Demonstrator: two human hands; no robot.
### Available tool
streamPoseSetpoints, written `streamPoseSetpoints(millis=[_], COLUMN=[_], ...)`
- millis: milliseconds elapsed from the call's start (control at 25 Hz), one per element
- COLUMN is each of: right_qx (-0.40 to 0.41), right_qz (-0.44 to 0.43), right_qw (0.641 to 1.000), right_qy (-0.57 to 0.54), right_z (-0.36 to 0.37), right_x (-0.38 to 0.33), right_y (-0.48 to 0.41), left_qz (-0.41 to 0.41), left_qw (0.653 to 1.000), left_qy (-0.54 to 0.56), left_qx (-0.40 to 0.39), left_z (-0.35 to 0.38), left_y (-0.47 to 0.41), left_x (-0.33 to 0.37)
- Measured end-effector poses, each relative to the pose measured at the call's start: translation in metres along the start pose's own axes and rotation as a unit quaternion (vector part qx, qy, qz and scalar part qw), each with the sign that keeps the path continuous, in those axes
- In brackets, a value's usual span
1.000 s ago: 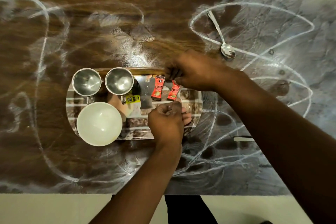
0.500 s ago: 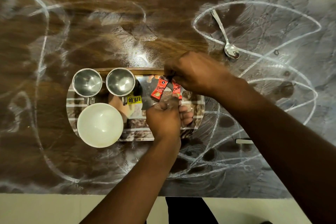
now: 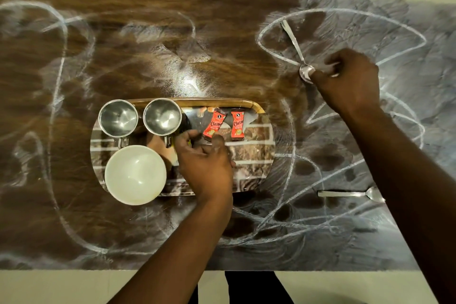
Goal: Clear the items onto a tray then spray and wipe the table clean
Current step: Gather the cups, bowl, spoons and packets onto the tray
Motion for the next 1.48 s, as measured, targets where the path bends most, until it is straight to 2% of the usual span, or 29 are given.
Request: streamPoseSetpoints(millis=[80, 200, 360, 480, 600, 720, 800, 920, 1040, 1280, 1480], right_qx=[-0.018, -0.031, -0.047, -0.075, -0.083, -0.104, -0.161, -0.269, -0.337, -0.318, -0.296], right_qz=[0.063, 0.104, 0.115, 0.127, 0.1, 0.026, -0.013, -0.011, 0.005, 0.022, -0.008], right_qw=[0.997, 0.98, 0.952, 0.91, 0.887, 0.897, 0.905, 0.923, 0.918, 0.917, 0.937], right_qy=[-0.031, -0.165, -0.28, -0.387, -0.444, -0.43, -0.395, -0.274, -0.212, -0.239, -0.185], right_z=[0.007, 0.021, 0.03, 0.034, 0.026, 0.007, -0.004, -0.002, 0.021, 0.063, 0.077], right_x=[0.016, 0.02, 0.017, 0.015, 0.016, 0.019, 0.019, 0.015, 0.005, -0.008, -0.016], right_y=[-0.002, -0.002, -0.012, -0.01, -0.001, 0.024, 0.05, 0.091, 0.119, 0.129, 0.125], left_qz=[0.006, 0.017, 0.014, 0.011, 0.003, -0.012, -0.012, -0.018, -0.069, -0.131, -0.133], left_qw=[1.0, 0.999, 0.999, 0.998, 0.998, 0.998, 0.999, 0.999, 0.996, 0.984, 0.984], left_qy=[-0.023, -0.045, -0.044, -0.047, -0.04, -0.033, -0.021, -0.004, 0.048, 0.122, 0.12], left_qx=[0.008, 0.012, 0.028, 0.048, 0.058, 0.053, 0.044, 0.029, 0.016, -0.007, -0.016], left_z=[0.001, 0.003, 0.005, 0.005, 0.006, 0.003, -0.001, -0.012, -0.026, -0.037, -0.033], left_y=[-0.005, -0.008, -0.009, -0.009, -0.009, -0.006, -0.001, 0.011, 0.026, 0.033, 0.024], left_x=[-0.001, -0.001, -0.003, -0.003, -0.003, -0.002, -0.001, -0.004, -0.012, -0.012, -0.01])
Point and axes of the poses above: each hand's wrist, its own y-axis away from the middle knuckle, its own z-axis out of the palm, x = y × z, the point moved 2 cm from there along -y, towards the middle knuckle, and after that the axes turned 9 degrees about -x, right-handed, at the moved point
